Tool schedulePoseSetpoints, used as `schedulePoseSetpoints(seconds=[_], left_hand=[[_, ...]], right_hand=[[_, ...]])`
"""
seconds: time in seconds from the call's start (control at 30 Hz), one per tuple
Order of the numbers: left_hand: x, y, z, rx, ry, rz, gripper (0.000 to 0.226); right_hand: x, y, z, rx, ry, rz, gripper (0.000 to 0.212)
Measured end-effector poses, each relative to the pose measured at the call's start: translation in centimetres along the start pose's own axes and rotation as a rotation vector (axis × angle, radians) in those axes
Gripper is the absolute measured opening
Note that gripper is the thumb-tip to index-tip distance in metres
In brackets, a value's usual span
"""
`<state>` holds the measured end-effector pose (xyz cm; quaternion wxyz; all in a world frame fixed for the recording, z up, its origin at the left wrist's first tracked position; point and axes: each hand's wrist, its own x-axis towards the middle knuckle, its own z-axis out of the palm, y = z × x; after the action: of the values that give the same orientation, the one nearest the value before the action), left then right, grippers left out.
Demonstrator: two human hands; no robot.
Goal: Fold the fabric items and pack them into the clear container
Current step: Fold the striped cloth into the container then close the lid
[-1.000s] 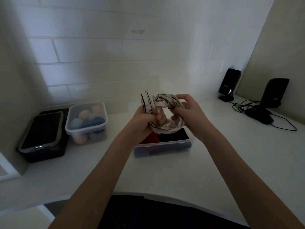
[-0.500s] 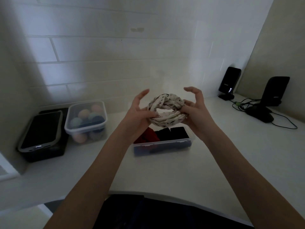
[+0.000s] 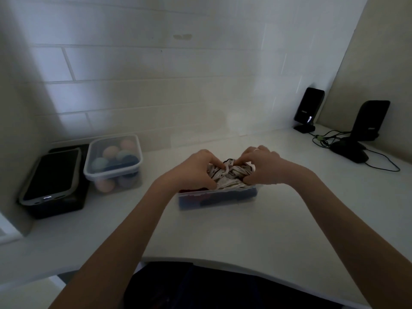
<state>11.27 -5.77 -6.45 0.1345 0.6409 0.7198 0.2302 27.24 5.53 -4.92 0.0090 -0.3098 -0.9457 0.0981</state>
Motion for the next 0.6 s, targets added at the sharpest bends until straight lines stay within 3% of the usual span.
schedulePoseSetpoints(seconds=[0.27,0.47,0.6], left_hand=[[1.3,0.8,-0.3,0.480,-0.120,0.039,0.052],[1.7,0.6,0.6,0.587,-0.165,-0.004,0.043],[2.0,0.4,0.9,0.618,-0.173,-0.009,0.038]], right_hand=[[0.6,-0.9,-1.4,-0.443,-0.065,0.021,0.044],[1.6,0.1,-0.8,-0.477,-0.291,0.119,0.052],[2.2,0.2,-0.1,-0.543,-0.295,0.112,0.050]])
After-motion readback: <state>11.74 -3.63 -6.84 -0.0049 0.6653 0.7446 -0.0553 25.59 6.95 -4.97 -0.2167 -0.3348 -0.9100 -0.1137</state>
